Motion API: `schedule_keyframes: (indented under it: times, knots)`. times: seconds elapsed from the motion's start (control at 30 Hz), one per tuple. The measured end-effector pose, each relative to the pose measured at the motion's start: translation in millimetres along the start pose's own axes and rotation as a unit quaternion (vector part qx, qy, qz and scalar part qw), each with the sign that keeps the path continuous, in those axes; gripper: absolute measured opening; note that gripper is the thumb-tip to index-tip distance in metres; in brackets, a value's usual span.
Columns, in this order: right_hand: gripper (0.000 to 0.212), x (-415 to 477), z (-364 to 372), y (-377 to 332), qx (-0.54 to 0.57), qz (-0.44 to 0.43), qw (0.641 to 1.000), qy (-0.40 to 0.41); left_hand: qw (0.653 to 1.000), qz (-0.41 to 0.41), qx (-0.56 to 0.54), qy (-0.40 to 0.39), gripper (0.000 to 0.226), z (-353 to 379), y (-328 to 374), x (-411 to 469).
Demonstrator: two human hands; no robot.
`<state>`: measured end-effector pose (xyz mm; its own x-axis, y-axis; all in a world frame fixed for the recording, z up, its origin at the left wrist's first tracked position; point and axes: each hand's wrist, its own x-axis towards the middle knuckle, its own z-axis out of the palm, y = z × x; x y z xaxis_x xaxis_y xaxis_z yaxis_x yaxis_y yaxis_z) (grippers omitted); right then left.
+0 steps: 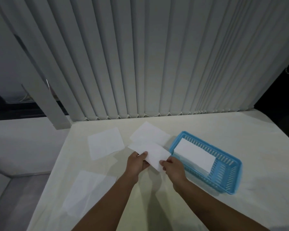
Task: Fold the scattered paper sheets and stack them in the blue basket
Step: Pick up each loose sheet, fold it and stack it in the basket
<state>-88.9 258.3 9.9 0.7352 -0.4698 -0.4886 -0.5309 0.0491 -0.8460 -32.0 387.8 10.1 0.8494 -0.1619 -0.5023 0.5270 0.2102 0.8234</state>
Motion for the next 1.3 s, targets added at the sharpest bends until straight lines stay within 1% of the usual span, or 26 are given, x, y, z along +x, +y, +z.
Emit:
schedule_keyframes:
  times: [0.03,0.1,0.13,0.2,0.27,0.3,0.33,0.37,0.43,0.47,0.53,0.6,0.63,0.7,0.77,0.83,0.87,0.93,1.0,1.07,1.13,1.23,1.3]
  knots:
    - [0.009,0.4,-4.3,-1.4,0.018,0.011,1.0,0.006,1.0,0.001,-0.005,-0.002,0.019,4.7,3.0,1.7]
    - [0.023,3.3,-13.5,-3.0,0.075,0.042,0.996,0.013,1.0,0.001,-0.01,-0.015,0.016,16.8,6.9,4.3]
    - [0.025,4.3,-17.9,-4.6,0.101,0.057,0.993,0.011,1.0,0.0,-0.007,-0.024,0.014,23.5,7.0,5.6]
    - [0.019,4.0,-27.8,-8.2,0.145,0.088,0.986,-0.003,0.999,-0.004,-0.002,-0.046,0.011,37.2,5.0,7.8]
    - [0.011,2.6,-38.3,-13.3,0.205,0.115,0.972,0.0,0.998,-0.01,0.001,-0.066,0.015,50.2,2.8,9.6]
    - [0.009,3.8,-44.5,-14.8,0.231,0.119,0.966,0.01,0.997,-0.011,0.008,-0.071,0.016,56.5,1.5,10.6]
    - [0.012,5.4,-51.2,-16.2,0.242,0.113,0.963,0.022,0.997,-0.012,0.015,-0.072,0.017,62.2,0.0,11.3]
    - [0.02,9.0,-58.5,-17.3,0.232,0.097,0.967,0.038,0.997,-0.014,0.019,-0.071,0.015,67.9,-1.4,11.9]
    - [0.03,17.0,-73.9,-17.9,0.167,0.05,0.982,0.076,0.998,-0.018,0.024,-0.058,0.009,78.2,-4.2,15.0]
    - [0.03,19.0,-81.3,-19.0,0.135,0.025,0.986,0.095,0.998,-0.02,0.025,-0.049,0.009,83.3,-5.5,17.1]
    - [0.024,20.2,-96.5,-19.6,0.084,-0.01,0.988,0.126,0.999,-0.023,0.029,-0.029,0.011,92.6,-7.0,23.3]
    - [0.02,20.8,-111.9,-15.3,0.069,-0.022,0.987,0.142,0.999,-0.024,0.045,-0.014,0.018,100.4,-6.1,30.0]
    - [0.019,21.2,-120.0,-12.3,0.067,-0.023,0.986,0.149,0.998,-0.024,0.05,-0.014,0.018,103.8,-5.2,32.5]
    - [0.019,23.0,-134.9,-6.2,0.062,-0.021,0.985,0.158,0.997,-0.023,0.071,-0.022,0.011,109.5,-2.7,36.4]
    - [0.019,26.6,-147.0,-0.5,0.06,-0.008,0.985,0.161,0.991,-0.014,0.131,-0.036,0.015,114.1,-3.2,41.1]
    - [0.024,30.4,-156.8,7.6,0.049,0.006,0.986,0.159,0.973,0.01,0.229,-0.036,0.02,119.2,-6.5,45.4]
    - [0.027,32.2,-161.2,12.2,0.034,0.009,0.987,0.155,0.957,0.031,0.286,-0.028,0.022,121.4,-9.1,48.7]
    - [0.029,34.3,-168.6,20.5,0.003,0.017,0.99,0.143,0.903,0.079,0.422,-0.004,0.02,123.7,-14.2,55.5]
    - [0.026,35.1,-174.5,26.7,-0.013,0.026,0.991,0.132,0.853,0.106,0.512,0.01,0.021,123.6,-18.6,60.9]
    - [0.024,36.3,-178.5,31.4,-0.018,0.034,0.991,0.132,0.817,0.128,0.562,0.001,0.026,122.5,-23.3,68.3]
    - [0.023,38.4,-181.3,35.1,-0.008,0.04,0.99,0.136,0.792,0.142,0.593,-0.012,0.032,124.6,-26.3,74.3]
    - [0.021,41.9,-182.6,35.9,0.02,0.044,0.99,0.132,0.787,0.129,0.603,-0.026,0.037,129.0,-28.0,78.4]
    - [0.021,44.8,-181.2,35.1,0.031,0.042,0.99,0.128,0.771,0.117,0.625,-0.036,0.041,129.0,-27.4,80.3]
